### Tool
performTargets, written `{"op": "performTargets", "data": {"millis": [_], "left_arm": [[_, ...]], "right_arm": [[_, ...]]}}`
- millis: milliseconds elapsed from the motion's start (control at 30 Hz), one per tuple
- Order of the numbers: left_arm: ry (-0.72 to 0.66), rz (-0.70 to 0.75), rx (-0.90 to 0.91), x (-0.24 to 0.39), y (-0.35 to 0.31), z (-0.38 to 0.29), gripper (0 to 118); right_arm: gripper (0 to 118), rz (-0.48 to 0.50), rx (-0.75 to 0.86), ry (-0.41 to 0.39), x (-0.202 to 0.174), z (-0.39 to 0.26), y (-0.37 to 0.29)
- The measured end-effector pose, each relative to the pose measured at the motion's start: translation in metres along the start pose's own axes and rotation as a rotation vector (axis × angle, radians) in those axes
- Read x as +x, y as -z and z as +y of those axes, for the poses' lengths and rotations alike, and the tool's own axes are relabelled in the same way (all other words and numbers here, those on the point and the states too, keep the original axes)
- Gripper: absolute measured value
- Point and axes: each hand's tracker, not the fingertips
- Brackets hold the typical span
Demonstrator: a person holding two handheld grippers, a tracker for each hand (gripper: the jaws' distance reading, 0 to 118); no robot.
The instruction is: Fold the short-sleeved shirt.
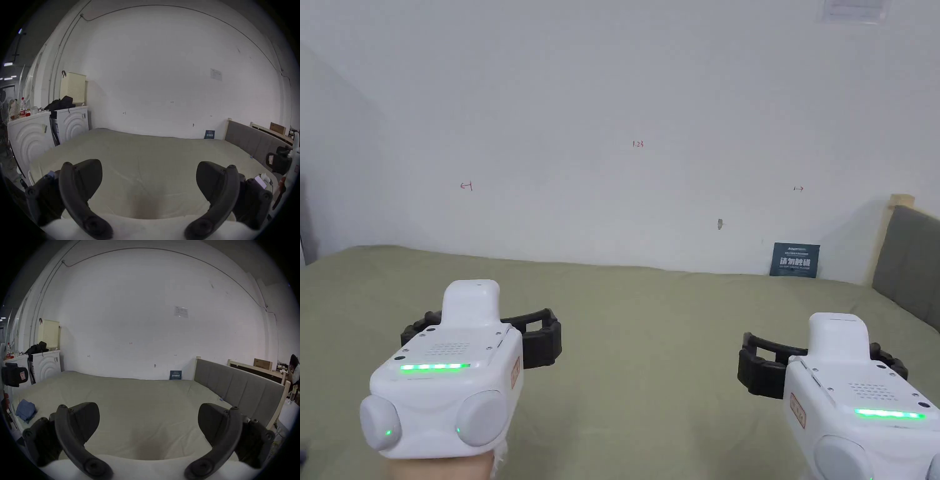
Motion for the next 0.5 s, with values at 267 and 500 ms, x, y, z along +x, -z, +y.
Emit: {"op": "performTargets", "data": {"millis": [267, 500], "left_arm": [[0.032, 0.024, 0.045, 0.005, -0.004, -0.004, 118], [0.027, -0.009, 0.037, 0.008, -0.006, -0.004, 118]], "right_arm": [[118, -0.053, 0.041, 0.051, 0.007, 0.004, -0.002], [118, -0.006, 0.070, 0.093, 0.007, 0.003, -0.011]]}}
